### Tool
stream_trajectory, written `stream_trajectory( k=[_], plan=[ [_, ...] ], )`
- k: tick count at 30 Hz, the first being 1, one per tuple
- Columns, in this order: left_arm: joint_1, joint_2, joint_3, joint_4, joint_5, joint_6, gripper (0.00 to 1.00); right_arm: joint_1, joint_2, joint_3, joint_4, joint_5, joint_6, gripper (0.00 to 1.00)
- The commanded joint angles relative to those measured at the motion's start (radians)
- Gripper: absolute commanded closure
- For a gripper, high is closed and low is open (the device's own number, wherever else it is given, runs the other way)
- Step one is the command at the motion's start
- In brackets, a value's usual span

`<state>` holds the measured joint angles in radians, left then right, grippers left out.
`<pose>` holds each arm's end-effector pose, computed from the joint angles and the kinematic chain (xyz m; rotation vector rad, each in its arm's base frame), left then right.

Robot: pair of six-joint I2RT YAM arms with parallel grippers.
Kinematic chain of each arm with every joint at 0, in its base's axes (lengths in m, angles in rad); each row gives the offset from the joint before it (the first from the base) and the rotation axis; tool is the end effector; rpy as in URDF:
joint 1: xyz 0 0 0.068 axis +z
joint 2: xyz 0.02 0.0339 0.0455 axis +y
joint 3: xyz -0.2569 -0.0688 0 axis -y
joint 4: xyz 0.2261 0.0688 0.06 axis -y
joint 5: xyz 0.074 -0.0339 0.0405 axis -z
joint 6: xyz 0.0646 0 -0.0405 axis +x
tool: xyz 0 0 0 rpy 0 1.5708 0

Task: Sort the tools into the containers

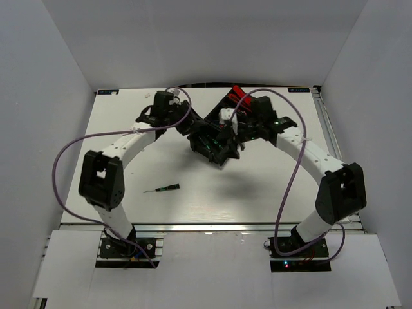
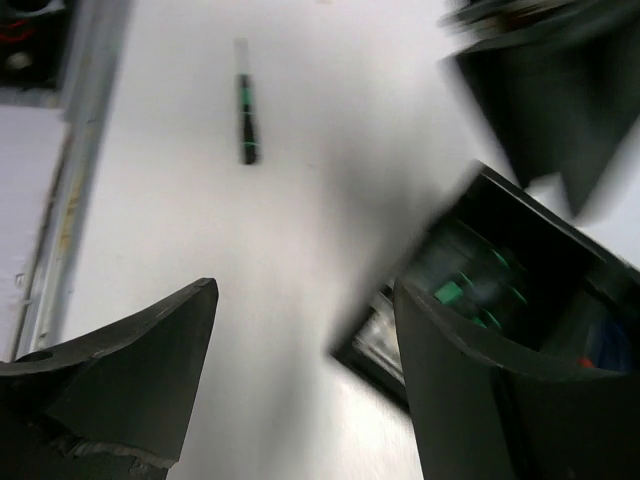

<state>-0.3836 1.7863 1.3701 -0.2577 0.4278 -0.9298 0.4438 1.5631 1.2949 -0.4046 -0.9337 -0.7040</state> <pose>0.3699 -0.1782 0.2451 -0.4120 2.4154 -1.1351 0.2846 0.1928 0.2983 -1.4944 1.4165 0.8749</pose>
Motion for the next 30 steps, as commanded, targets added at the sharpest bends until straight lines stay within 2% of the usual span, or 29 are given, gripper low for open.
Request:
stream_trajectory(
  k=[1,6,7,10,14,22,30],
  plan=[
    [0.067,-0.233,-0.034,-0.061,-0.125,0.155,0.44,0.127,0.06,0.059,-0.166,-0.025,-0.233,0.23],
    [0.182,-0.496,-0.265,-0.11,-0.193,0.236,0.32,0.312,0.15,0.098,-0.183,0.078,-0.319,0.23],
    [0.215,-0.574,-0.293,-0.133,-0.205,0.265,0.27,0.335,0.187,0.102,-0.168,0.125,-0.302,0.23],
    [0.235,-0.677,-0.373,-0.182,-0.268,0.304,0.19,0.421,0.265,0.133,-0.099,0.24,-0.252,0.23],
    [0.235,-0.819,-0.428,-0.218,-0.331,0.319,0.16,0.515,0.348,0.165,0.03,0.383,-0.174,0.23],
    [0.236,-0.947,-0.436,-0.301,-0.452,0.347,0.12,0.578,0.595,0.382,0.046,0.503,-0.072,0.24],
    [0.236,-1.004,-0.431,-0.353,-0.517,0.348,0.1,0.59,0.63,0.337,0.073,0.556,-0.061,0.29]
  ],
)
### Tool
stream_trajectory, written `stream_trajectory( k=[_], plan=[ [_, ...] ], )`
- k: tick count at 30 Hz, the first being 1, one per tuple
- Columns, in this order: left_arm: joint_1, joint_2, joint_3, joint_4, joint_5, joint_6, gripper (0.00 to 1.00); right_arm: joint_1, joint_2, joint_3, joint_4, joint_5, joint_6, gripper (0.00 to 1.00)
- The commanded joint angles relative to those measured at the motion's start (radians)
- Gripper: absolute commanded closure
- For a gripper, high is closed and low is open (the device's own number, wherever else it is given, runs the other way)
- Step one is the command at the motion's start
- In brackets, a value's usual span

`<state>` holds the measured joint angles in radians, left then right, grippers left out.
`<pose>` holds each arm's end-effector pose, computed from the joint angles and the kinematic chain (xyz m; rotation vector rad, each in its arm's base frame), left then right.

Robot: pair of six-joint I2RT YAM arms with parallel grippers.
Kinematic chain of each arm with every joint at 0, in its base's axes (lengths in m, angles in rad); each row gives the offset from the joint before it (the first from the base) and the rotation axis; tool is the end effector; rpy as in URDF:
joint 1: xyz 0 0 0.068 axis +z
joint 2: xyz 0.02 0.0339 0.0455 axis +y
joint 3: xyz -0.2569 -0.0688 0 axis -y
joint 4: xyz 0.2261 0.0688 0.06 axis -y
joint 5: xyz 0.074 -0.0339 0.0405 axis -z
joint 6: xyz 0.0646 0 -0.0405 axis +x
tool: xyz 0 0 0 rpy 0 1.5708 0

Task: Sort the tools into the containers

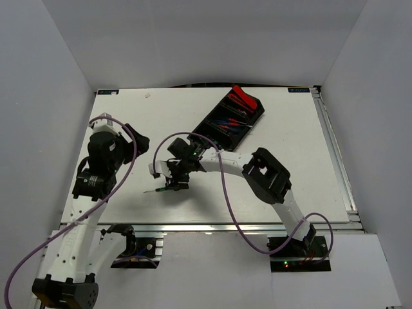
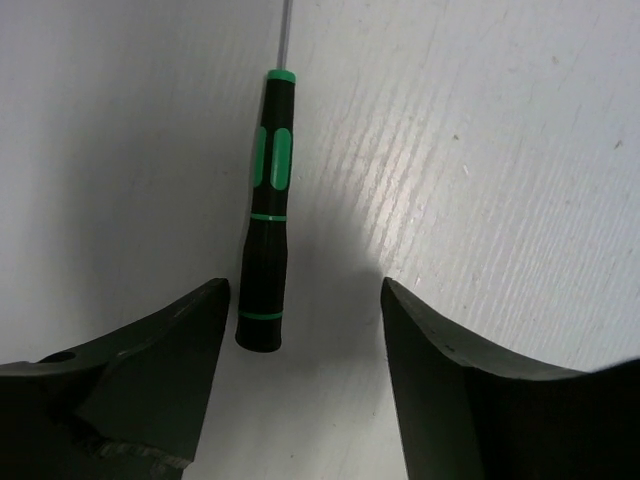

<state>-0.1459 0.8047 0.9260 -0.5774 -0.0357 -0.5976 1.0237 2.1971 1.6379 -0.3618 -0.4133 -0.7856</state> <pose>0.1818 -0.0244 0.3245 -0.4822 1.9964 -0.4308 0.2248 0.4189 0.1465 -2.0564 1.3937 0.6150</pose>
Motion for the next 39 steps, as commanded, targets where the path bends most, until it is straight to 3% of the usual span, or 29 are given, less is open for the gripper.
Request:
stream_trajectory(
  k=[1,12,15,19,27,35,39],
  plan=[
    [-0.001,-0.022,0.014,-0.033,-0.058,0.022,0.09,0.013,-0.002,-0.013,0.032,0.039,0.019,0.32],
    [-0.001,0.036,0.048,-0.012,-0.07,0.039,0.08,0.023,-0.022,-0.075,0.0,0.031,-0.023,0.64],
    [0.0,0.044,0.054,-0.001,-0.073,0.041,0.08,0.022,-0.039,-0.081,-0.031,0.015,-0.032,0.87],
    [0.0,0.059,0.059,0.014,-0.072,0.038,0.07,0.012,-0.082,-0.089,-0.054,-0.002,-0.035,1.0],
    [0.0,0.09,0.019,0.079,-0.04,-0.014,0.07,-0.086,-0.302,-0.119,-0.095,-0.048,-0.037,1.0],
    [0.0,0.139,-0.038,0.168,0.054,-0.082,0.07,-0.293,-0.508,-0.203,-0.06,-0.009,0.032,1.0],
    [-0.001,0.185,-0.068,0.201,0.126,-0.129,0.07,-0.428,-0.536,-0.253,0.004,0.03,0.088,1.0]
  ],
)
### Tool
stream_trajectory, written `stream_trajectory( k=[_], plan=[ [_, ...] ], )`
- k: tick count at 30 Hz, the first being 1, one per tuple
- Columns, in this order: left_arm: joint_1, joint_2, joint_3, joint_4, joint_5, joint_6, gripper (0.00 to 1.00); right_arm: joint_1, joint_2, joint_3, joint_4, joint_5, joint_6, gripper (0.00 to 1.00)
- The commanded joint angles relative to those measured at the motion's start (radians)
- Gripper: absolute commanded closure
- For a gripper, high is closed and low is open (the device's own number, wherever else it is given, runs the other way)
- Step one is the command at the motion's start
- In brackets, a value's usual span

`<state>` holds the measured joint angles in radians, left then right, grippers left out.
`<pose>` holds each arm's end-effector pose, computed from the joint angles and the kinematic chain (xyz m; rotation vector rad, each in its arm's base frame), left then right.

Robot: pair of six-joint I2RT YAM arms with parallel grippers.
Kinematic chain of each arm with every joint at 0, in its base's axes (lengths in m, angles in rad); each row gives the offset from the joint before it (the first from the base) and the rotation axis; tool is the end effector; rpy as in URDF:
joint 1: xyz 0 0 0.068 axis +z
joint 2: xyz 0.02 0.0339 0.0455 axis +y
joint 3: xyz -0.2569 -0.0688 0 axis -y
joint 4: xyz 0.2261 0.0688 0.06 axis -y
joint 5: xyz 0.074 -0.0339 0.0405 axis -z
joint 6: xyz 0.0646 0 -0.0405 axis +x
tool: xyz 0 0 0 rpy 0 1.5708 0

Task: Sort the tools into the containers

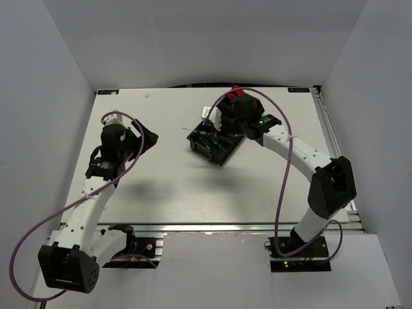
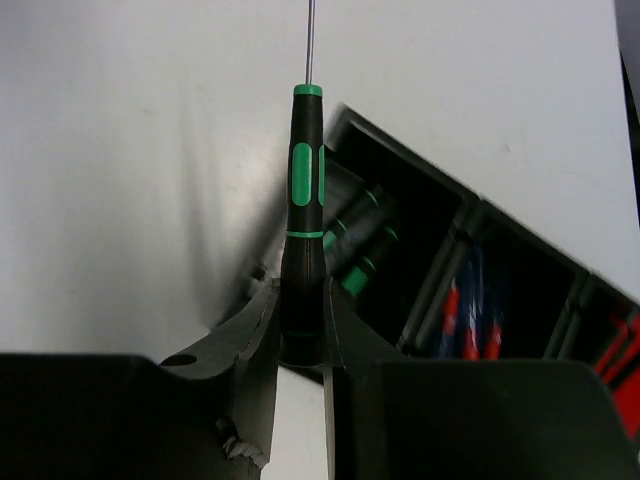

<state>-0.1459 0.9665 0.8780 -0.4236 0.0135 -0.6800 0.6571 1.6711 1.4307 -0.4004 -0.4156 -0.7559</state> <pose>0.2228 -0.0336 0.2968 -0.5525 2.0513 -0.5119 0.2899 0.2566 0.2940 -1.5797 1.4982 0.4023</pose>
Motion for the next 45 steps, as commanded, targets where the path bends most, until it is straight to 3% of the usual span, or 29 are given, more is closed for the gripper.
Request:
stream_trajectory(
  k=[1,16,18,19,20,27,29,39,45],
  plan=[
    [0.0,0.031,-0.034,0.061,0.086,-0.055,0.07,-0.08,-0.007,-0.05,0.061,0.032,0.064,1.0],
    [-0.001,0.04,-0.042,0.029,0.147,-0.101,0.08,-0.155,0.196,0.016,0.173,0.008,0.158,0.98],
    [0.0,0.035,-0.047,0.023,0.151,-0.105,0.08,-0.155,0.211,0.022,0.172,0.017,0.161,0.85],
    [-0.001,0.029,-0.048,0.022,0.151,-0.105,0.08,-0.159,0.223,0.028,0.172,0.029,0.165,0.66],
    [0.0,0.025,-0.047,0.017,0.151,-0.105,0.08,-0.163,0.226,0.033,0.169,0.029,0.167,0.59],
    [-0.001,-0.006,-0.028,0.052,0.193,-0.07,0.06,-0.195,0.167,0.106,0.083,-0.04,0.205,0.25],
    [-0.001,-0.009,-0.022,0.08,0.223,-0.055,0.05,-0.206,0.141,0.14,0.034,-0.069,0.231,0.11],
    [0.0,0.0,0.055,0.218,0.327,-0.001,0.02,-0.323,-0.016,0.169,0.068,0.009,0.502,0.11],
    [0.0,0.028,0.088,0.267,0.368,0.011,0.02,-0.412,-0.08,0.149,0.032,-0.052,0.517,0.11]
  ],
)
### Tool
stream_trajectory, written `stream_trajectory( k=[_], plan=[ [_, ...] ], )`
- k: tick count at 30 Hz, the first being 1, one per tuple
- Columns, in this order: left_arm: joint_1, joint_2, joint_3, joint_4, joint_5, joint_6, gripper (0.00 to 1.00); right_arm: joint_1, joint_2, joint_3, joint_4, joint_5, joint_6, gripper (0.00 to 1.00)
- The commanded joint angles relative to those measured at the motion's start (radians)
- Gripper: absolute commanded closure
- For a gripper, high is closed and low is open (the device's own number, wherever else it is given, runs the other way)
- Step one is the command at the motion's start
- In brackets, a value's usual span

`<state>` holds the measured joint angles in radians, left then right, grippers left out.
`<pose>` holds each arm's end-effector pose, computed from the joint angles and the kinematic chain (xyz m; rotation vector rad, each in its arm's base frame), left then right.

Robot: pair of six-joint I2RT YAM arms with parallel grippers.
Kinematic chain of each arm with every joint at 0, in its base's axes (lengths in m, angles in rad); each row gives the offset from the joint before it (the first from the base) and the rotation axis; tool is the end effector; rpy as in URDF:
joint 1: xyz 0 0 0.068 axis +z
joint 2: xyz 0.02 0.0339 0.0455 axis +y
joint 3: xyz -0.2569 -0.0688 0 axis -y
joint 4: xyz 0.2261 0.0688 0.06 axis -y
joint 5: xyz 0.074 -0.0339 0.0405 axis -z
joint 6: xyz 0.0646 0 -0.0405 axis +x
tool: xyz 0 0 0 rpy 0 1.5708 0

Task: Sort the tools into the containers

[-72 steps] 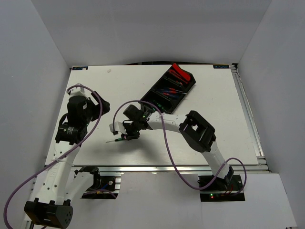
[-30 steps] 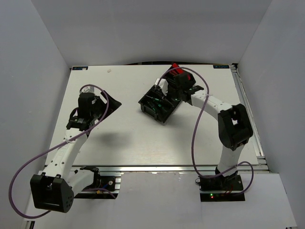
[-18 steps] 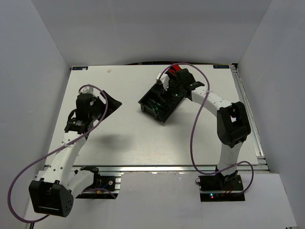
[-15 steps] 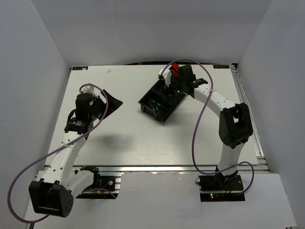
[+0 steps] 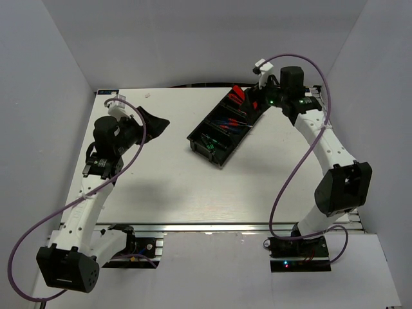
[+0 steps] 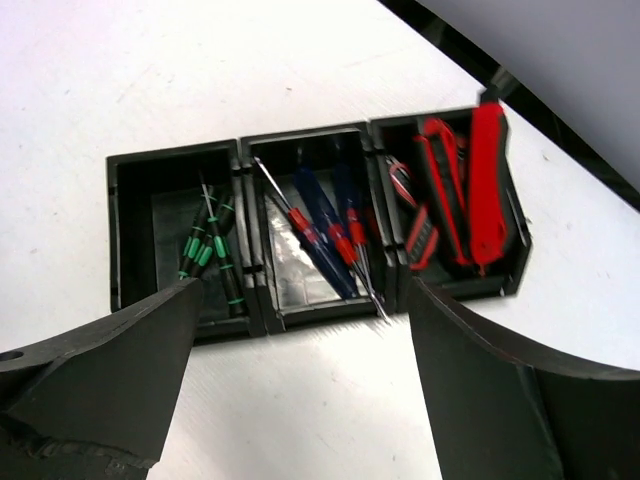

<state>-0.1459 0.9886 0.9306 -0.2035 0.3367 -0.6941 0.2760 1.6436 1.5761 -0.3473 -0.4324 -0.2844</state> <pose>0.2327 -0.0558 0.3400 -0.2752 1.8925 -0.8878 0.3676 0.1322 0.3609 -0.8074 1.7960 0.4228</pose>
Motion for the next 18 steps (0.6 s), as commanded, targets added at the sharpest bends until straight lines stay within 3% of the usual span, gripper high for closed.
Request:
stream_trajectory(
  k=[1,12,18],
  plan=[
    [0.0,0.007,0.034,0.052,0.051,0.025,0.02,-0.037,-0.067,-0.016,-0.018,-0.029,0.053,0.11],
    [-0.001,0.013,0.017,0.121,0.058,0.008,0.02,-0.046,-0.205,-0.125,-0.032,0.285,0.128,0.11],
    [0.0,0.004,-0.003,0.138,0.065,-0.01,0.02,-0.044,-0.274,-0.195,-0.018,0.325,0.122,0.11]
  ],
)
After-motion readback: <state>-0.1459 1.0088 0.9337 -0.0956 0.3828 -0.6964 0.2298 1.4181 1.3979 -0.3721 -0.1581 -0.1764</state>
